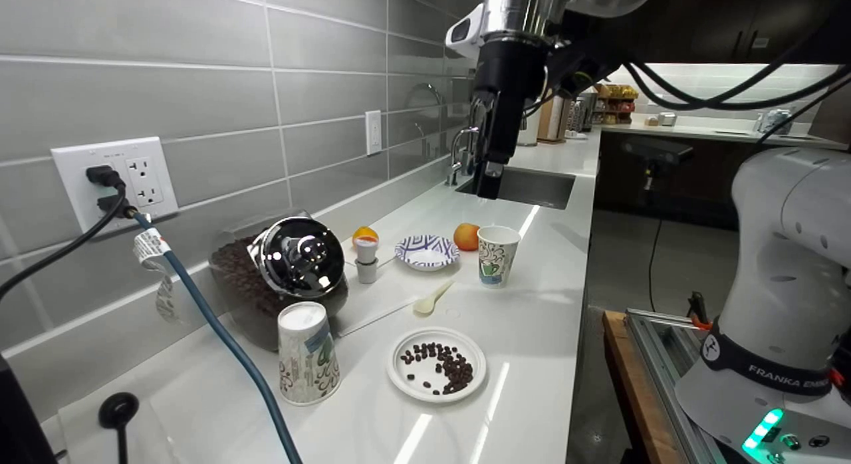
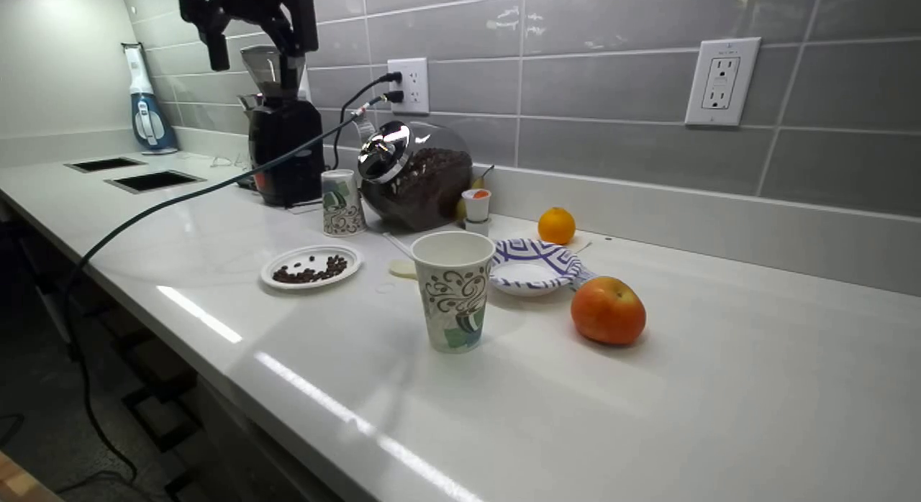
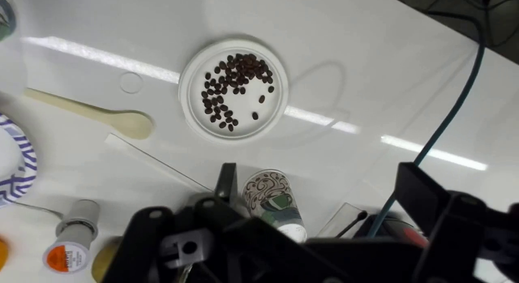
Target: Pour the beans on the plate into the cup
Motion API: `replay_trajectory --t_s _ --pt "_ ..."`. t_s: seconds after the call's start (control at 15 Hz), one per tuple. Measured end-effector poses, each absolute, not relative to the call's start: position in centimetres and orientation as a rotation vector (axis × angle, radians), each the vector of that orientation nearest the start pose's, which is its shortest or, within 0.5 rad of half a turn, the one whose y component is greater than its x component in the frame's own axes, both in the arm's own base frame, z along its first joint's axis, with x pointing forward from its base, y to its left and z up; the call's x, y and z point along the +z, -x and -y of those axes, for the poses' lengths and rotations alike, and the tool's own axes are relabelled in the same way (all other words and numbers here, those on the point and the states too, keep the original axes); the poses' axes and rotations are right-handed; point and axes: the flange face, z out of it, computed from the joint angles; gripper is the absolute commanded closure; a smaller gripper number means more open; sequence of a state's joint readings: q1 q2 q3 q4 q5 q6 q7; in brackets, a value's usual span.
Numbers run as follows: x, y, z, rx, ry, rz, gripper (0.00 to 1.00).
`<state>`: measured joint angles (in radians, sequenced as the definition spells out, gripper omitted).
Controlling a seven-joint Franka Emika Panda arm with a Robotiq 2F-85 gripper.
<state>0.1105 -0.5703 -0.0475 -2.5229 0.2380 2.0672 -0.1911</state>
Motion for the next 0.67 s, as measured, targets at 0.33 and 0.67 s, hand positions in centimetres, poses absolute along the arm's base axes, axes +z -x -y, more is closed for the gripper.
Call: replay_trajectory --t_s 0.33,0.67 --pt "43.0 -39.8 -0.4 -0.119 2.672 0.372 0.00" --pt "41.0 -40.2 0.4 -0.077 2.640 0.373 0.00"
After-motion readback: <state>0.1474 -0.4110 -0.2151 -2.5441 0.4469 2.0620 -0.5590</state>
